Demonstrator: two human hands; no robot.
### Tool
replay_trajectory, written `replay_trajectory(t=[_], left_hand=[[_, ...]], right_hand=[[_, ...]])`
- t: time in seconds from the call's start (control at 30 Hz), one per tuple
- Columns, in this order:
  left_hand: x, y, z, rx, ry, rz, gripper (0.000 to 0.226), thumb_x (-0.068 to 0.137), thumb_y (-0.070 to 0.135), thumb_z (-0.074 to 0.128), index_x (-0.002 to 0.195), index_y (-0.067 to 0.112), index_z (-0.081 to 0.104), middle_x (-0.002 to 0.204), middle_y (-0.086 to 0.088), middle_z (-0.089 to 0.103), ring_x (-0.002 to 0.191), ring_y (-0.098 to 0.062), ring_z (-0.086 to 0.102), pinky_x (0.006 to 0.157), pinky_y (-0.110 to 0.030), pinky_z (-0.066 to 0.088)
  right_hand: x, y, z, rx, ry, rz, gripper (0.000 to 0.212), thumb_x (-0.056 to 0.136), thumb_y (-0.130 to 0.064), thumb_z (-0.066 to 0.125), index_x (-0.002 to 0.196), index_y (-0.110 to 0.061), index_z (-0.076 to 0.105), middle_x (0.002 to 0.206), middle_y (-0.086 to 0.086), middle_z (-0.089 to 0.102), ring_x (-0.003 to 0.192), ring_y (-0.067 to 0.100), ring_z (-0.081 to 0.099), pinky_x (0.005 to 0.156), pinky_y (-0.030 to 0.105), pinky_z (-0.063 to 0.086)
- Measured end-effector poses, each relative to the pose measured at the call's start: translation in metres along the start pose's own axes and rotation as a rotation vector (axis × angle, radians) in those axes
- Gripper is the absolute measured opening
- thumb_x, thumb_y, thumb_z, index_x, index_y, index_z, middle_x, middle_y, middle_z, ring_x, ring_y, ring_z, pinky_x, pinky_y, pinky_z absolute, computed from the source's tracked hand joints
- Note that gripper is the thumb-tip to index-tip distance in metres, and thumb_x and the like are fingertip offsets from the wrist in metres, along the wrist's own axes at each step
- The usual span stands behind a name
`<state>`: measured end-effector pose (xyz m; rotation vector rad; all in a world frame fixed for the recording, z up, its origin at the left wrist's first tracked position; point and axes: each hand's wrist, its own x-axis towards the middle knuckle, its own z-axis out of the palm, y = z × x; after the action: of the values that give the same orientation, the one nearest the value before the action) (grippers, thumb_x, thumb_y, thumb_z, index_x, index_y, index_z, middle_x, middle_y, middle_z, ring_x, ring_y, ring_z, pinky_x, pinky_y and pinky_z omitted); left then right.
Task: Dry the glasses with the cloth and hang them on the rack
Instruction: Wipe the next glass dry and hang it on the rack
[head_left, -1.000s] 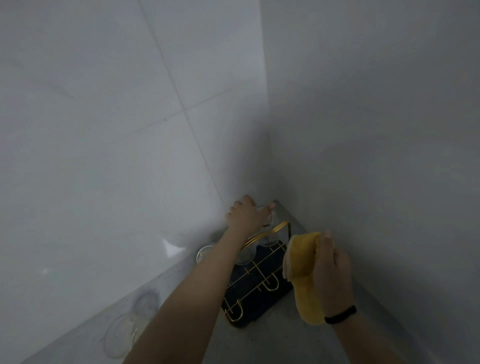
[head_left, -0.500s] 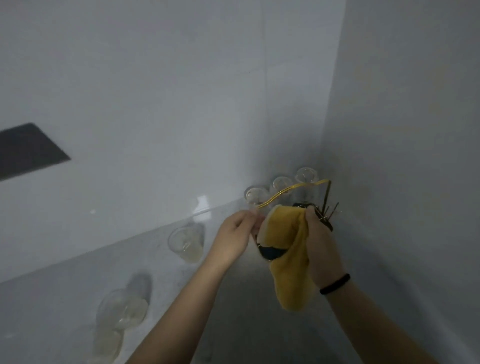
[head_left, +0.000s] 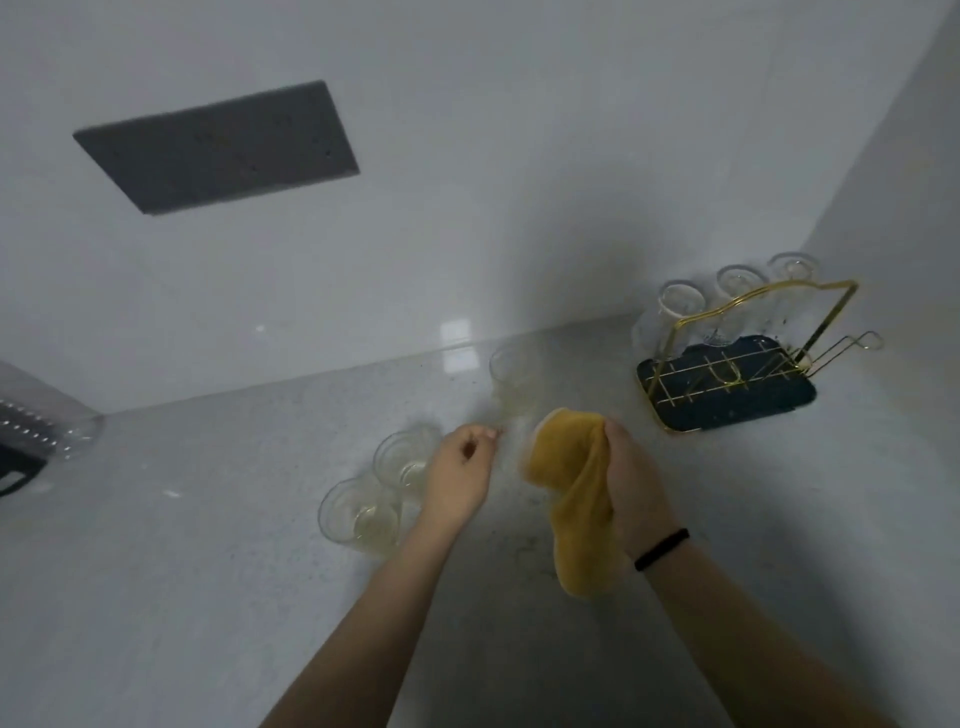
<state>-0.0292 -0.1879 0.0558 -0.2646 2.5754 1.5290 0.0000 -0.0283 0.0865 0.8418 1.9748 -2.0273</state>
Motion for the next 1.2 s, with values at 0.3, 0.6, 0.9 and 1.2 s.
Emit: replay_trajectory(t=[0.3,0.6,0.9,1.2], left_hand=[[0.050,-0.069,-0.048,0.831,-0.086,-0.171,0.098,0.084,0.059,0.063,0.156,0.022,0.008,0.164,-0.017,0.002,0.151,-0.031,0.006,0.120,-0.050,0.001],[0.055,-0.065,-0.058,0.718,-0.134,-0.102,0.087,0.082,0.042,0.074,0.153,0.028,0.026,0.145,-0.018,0.037,0.133,-0.037,0.036,0.110,-0.044,0.030],[0.006,0.017,-0.074,-0.085,-0.342,0.223,0.102,0.065,0.031,0.091,0.148,0.039,0.033,0.129,-0.001,0.057,0.118,-0.015,0.056,0.097,-0.037,0.051],[-0.039,0.054,-0.023,-0.619,-0.248,0.137,0.063,0.071,0.044,0.082,0.118,0.006,0.064,0.101,-0.011,0.073,0.091,-0.025,0.072,0.074,-0.027,0.058]], right_hand=[[-0.016,0.011,0.048,0.022,0.127,0.089,0.056,0.100,-0.044,0.020,0.137,-0.005,0.038,0.130,0.008,0.049,0.117,0.026,0.048,0.104,0.041,0.034],[-0.031,0.005,0.043,0.007,0.191,0.111,0.061,0.099,-0.048,0.018,0.143,-0.007,0.029,0.145,0.020,0.039,0.130,0.037,0.041,0.107,0.046,0.034],[-0.057,0.001,0.036,-0.008,0.131,-0.073,0.059,0.097,-0.048,0.020,0.138,-0.009,0.038,0.132,0.014,0.050,0.120,0.028,0.048,0.108,0.045,0.034],[-0.083,-0.005,0.023,0.083,-0.021,-0.347,0.038,0.097,-0.042,0.019,0.092,-0.033,0.056,0.081,-0.017,0.067,0.069,-0.004,0.067,0.054,0.010,0.050]])
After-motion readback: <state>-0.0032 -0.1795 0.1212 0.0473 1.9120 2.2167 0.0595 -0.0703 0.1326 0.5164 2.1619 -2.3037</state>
